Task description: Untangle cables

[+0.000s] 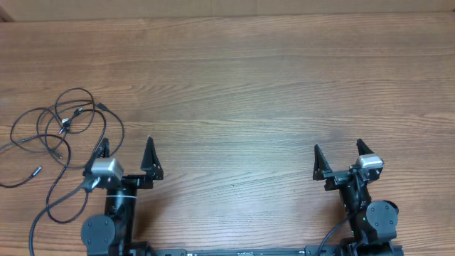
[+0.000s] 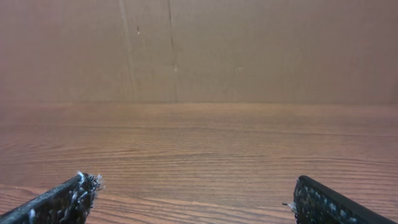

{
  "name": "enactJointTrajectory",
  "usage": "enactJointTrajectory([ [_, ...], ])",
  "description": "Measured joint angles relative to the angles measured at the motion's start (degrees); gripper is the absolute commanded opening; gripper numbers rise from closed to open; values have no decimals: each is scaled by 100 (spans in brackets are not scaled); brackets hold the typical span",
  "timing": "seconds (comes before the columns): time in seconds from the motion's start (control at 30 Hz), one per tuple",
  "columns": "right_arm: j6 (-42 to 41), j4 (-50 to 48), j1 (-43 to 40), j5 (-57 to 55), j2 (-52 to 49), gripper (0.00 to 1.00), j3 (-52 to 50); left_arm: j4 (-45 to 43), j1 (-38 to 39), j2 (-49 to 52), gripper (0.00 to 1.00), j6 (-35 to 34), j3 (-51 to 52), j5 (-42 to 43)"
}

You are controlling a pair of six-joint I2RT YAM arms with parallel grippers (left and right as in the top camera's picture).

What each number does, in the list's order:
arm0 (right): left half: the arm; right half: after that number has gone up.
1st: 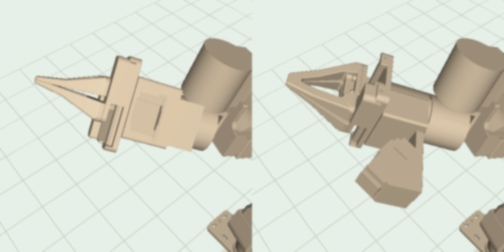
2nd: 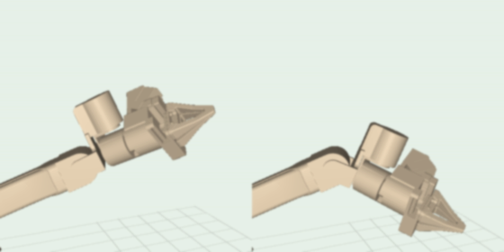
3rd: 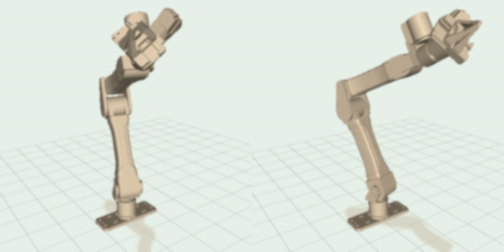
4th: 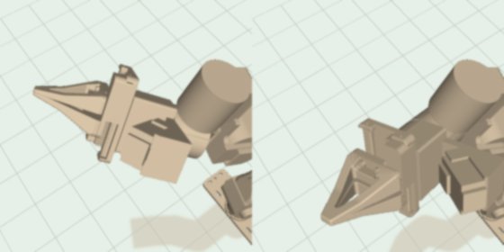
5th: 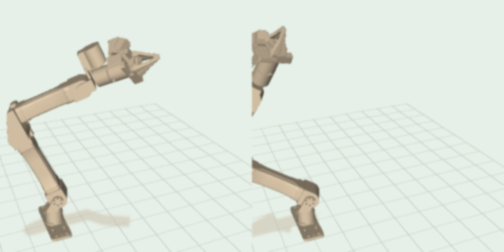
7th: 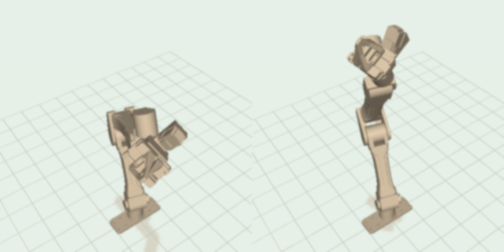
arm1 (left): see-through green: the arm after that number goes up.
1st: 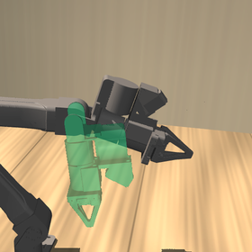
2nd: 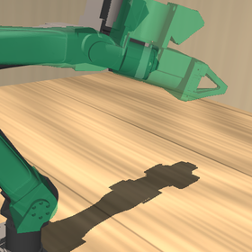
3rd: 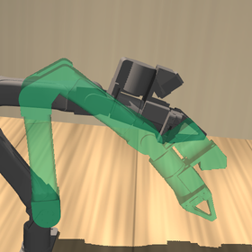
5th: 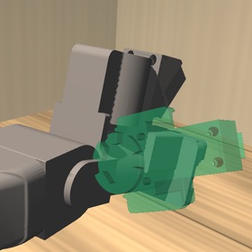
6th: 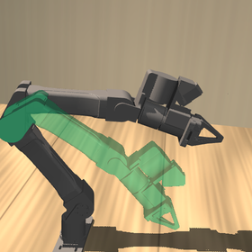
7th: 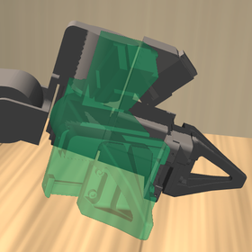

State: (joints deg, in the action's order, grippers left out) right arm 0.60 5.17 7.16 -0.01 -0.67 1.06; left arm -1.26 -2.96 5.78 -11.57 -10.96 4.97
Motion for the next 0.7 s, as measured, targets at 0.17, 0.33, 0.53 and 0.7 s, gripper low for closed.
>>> enactJointTrajectory([
  [0.17,2,0,0,-2,0,100,0,-997,0,-363,99,0,612,0],
  [0.33,0,0,0,-2,0,100,0,-1530,0,-492,100,48,997,-13],
  [0.53,0,0,0,-2,0,100,0,-1349,0,-492,100,623,1029,-50],
  [0.7,2,-2,0,-2,0,100,0,-295,0,-503,100,894,1045,-55],
])
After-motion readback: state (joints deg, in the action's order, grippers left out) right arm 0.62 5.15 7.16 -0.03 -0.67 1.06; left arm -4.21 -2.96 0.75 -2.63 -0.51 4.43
